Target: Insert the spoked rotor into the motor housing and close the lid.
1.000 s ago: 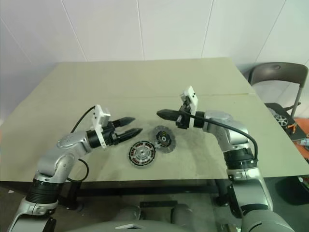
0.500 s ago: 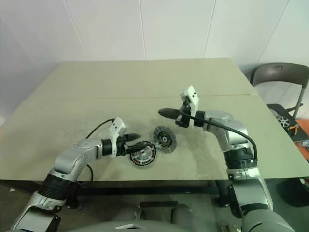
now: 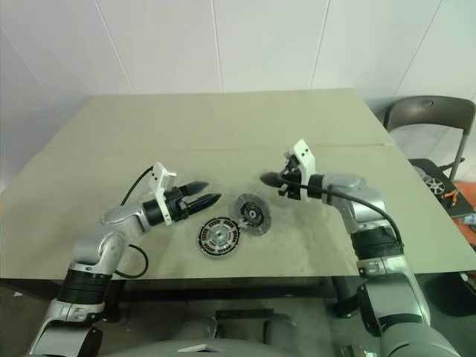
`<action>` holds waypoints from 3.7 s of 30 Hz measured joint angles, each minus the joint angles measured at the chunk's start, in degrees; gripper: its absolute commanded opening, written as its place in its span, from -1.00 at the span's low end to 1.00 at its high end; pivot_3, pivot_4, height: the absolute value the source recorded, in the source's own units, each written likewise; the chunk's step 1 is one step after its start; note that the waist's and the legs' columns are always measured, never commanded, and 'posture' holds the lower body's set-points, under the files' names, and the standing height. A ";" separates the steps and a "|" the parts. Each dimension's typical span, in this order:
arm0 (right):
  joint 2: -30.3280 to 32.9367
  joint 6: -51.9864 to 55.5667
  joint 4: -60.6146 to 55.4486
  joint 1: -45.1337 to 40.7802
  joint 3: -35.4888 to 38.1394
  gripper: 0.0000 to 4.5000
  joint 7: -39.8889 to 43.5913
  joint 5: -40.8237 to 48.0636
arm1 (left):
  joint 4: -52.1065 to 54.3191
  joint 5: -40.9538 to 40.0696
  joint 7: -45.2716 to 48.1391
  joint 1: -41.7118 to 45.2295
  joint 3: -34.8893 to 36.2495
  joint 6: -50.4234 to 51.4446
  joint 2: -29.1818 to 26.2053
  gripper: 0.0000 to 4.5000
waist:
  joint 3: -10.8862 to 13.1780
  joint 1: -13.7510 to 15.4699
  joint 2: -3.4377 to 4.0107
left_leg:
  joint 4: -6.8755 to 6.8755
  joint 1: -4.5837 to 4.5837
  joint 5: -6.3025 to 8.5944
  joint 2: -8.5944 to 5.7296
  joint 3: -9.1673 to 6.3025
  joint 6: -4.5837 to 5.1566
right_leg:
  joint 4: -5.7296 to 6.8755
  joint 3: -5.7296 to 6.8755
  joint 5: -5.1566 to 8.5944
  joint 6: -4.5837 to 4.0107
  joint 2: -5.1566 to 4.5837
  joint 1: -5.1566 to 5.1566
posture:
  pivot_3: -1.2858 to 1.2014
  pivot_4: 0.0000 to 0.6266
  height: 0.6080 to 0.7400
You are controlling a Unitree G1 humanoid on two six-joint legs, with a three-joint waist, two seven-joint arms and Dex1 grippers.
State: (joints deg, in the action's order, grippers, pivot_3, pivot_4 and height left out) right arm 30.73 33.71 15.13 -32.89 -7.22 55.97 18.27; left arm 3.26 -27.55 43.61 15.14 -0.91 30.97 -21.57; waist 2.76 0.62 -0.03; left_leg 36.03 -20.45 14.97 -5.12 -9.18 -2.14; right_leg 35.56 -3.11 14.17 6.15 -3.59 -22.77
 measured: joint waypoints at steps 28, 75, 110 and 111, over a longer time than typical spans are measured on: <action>0.99 11.35 -16.71 6.99 1.15 -1.00 10.15 13.90 | -7.35 6.48 -1.50 -3.52 -0.68 -5.11 0.01 0.57 | 0.00 0.12 -0.02 | 0.08 0.01 0.01 0.01 -0.17 0.00 | 0.01 0.05 0.01 0.01 -0.02 0.06 | 0.03 -1.00 1.00; -9.83 16.10 -13.66 8.47 -4.80 -1.00 -2.91 11.45 | -9.36 10.66 -2.68 -1.63 -1.60 -6.74 0.46 0.57 | -0.01 0.12 -0.04 | 0.17 0.05 -0.01 -0.02 -0.20 -0.02 | 0.28 0.06 -0.02 0.04 0.00 0.00 | 0.03 -1.00 1.00; -1.79 1.61 -15.87 8.06 -14.28 0.99 6.71 0.86 | -9.41 11.13 -2.79 -1.43 -1.66 -7.60 0.38 0.59 | -0.04 0.13 -0.09 | 0.19 0.09 -0.01 -0.01 -0.21 -0.03 | 0.36 0.07 0.01 0.08 0.00 0.02 | 0.03 -1.00 1.00; -1.29 0.25 -15.80 8.06 -14.67 0.99 7.14 -0.07 | -9.43 11.17 -2.78 -1.43 -1.66 -7.60 0.37 0.59 | -0.05 0.13 -0.10 | 0.19 0.09 -0.01 -0.01 -0.20 -0.03 | 0.35 0.08 0.02 0.09 0.00 0.02 | 0.03 -1.00 1.00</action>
State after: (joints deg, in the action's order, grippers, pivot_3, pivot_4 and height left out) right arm 29.43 33.96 -0.67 -24.84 -21.89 63.11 18.19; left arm -6.17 -16.38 40.84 13.71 -2.57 23.37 -21.20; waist 2.71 0.75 -0.13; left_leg 36.22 -20.36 14.96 -5.13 -9.38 -2.17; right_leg 35.92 -3.03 14.19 6.24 -3.59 -22.75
